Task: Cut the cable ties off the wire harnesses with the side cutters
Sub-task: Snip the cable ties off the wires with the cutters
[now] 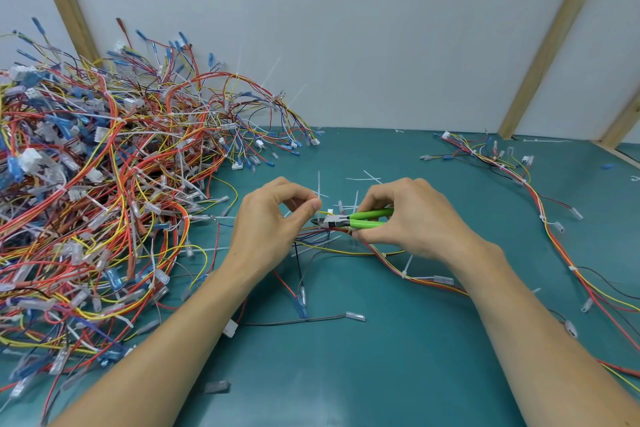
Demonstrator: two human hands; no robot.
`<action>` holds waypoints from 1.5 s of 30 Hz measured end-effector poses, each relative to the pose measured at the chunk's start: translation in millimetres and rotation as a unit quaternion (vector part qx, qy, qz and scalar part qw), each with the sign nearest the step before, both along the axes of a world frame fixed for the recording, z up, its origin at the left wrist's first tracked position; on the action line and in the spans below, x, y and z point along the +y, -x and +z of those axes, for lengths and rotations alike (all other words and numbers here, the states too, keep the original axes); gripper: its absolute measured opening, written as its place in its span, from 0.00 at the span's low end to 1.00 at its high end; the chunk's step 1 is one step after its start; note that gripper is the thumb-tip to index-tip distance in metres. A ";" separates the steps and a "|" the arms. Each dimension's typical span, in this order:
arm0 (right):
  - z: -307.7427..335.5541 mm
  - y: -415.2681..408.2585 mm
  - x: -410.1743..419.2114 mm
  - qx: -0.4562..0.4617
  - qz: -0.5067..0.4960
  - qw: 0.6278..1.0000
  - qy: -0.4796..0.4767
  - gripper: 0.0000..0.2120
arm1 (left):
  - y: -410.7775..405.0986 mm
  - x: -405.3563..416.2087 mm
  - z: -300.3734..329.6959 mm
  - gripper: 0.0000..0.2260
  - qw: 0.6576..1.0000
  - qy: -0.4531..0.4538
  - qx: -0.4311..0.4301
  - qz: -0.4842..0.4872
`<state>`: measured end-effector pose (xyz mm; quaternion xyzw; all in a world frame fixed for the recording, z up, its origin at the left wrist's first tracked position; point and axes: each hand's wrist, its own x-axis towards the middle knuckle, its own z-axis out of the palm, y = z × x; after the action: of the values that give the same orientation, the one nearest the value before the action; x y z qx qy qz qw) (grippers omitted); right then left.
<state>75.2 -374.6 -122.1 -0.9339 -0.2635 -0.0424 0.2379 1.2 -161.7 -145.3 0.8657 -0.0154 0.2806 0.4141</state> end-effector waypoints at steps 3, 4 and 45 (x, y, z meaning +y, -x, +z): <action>0.0 -0.7 -2.0 -0.004 -0.009 1.000 -0.012 0.11 | 0.4 1.1 2.7 0.03 0.998 0.044 -0.030 0.019; -0.4 -1.2 -2.5 -0.006 -0.014 1.000 -0.024 0.11 | 0.2 2.4 4.0 0.04 0.996 0.068 -0.042 0.024; -16.8 8.6 24.2 0.123 0.010 0.948 -0.292 0.07 | -0.4 -5.5 -1.1 0.12 0.974 -0.201 0.036 -0.101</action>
<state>66.6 -350.4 -138.9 -0.8189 -0.2175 -0.0001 0.5311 1.6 -167.2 -146.5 0.9348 -0.1437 0.1969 0.2583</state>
